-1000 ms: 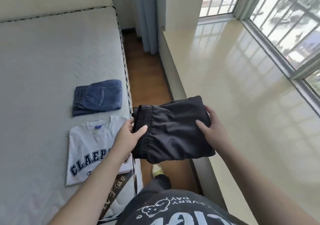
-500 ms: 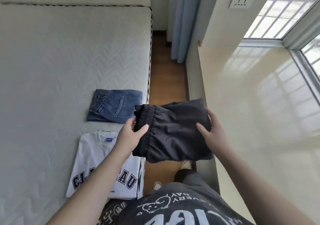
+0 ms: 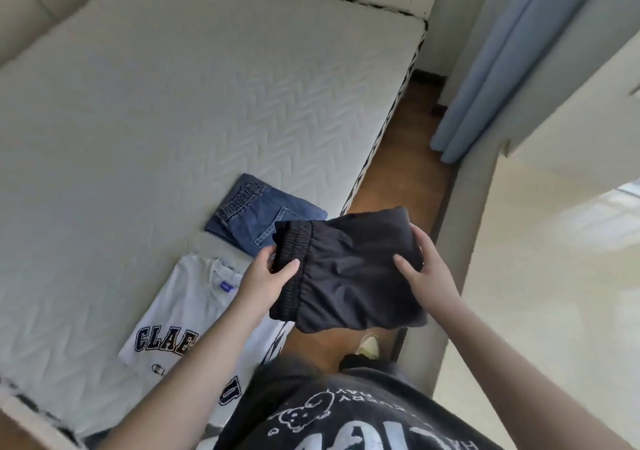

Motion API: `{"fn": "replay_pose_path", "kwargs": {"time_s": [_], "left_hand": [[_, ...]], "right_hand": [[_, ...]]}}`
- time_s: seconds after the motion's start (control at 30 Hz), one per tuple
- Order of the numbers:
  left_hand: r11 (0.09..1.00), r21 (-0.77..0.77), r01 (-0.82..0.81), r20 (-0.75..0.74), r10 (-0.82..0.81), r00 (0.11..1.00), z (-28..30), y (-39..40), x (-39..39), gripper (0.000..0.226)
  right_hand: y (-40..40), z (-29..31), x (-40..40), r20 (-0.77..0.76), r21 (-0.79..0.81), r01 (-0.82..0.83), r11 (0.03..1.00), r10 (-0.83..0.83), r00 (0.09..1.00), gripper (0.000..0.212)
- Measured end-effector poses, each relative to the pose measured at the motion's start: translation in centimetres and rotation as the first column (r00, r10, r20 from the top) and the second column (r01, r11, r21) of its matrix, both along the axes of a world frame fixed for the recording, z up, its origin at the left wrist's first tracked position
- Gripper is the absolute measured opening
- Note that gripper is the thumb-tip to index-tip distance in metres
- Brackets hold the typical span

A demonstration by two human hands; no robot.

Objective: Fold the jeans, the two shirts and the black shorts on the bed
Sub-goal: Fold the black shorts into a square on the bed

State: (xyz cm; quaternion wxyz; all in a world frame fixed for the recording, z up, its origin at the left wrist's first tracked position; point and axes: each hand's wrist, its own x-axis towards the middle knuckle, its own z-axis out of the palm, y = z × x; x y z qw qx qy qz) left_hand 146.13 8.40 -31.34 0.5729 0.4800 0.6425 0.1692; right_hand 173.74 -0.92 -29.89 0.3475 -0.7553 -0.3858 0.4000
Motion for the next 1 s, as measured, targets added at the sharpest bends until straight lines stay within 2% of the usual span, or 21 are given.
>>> {"fn": "replay_pose_path", "kwargs": {"time_s": [0.2, 0.33, 0.47, 0.63, 0.73, 1.0], "left_hand": [[0.975, -0.006, -0.223, -0.004, 0.223, 0.975, -1.5, 1.5, -0.7, 0.046], [0.934, -0.047, -0.354, 0.012, 0.355, 0.935, -3.3, 3.0, -2.3, 0.06], [0.888, -0.104, -0.447, 0.041, 0.453, 0.891, -5.2, 5.0, -3.7, 0.057], [0.807, -0.183, -0.562, 0.105, 0.584, 0.805, -6.7, 7.3, -4.3, 0.056], [0.758, -0.212, -0.617, 0.092, 0.644, 0.76, -7.1, 8.6, -4.3, 0.056], [0.565, -0.268, -0.781, 0.079, 0.82, 0.566, -9.2, 11.1, -2.2, 0.064]], "right_hand": [[8.7, -0.8, 0.6, 0.049, 0.003, -0.208, 0.978, 0.207, 0.977, 0.058], [14.6, -2.1, -1.0, 0.061, -0.035, -0.336, 0.941, 0.338, 0.939, 0.059], [20.2, -2.8, -3.3, 0.061, -0.076, -0.447, 0.891, 0.452, 0.89, 0.058], [26.6, -3.3, -5.5, 0.118, -0.152, -0.563, 0.813, 0.58, 0.806, 0.061], [29.8, -4.1, -6.4, 0.125, -0.198, -0.618, 0.761, 0.645, 0.754, 0.061], [38.1, -6.8, -8.8, 0.099, -0.246, -0.769, 0.59, 0.804, 0.586, 0.061]]}}
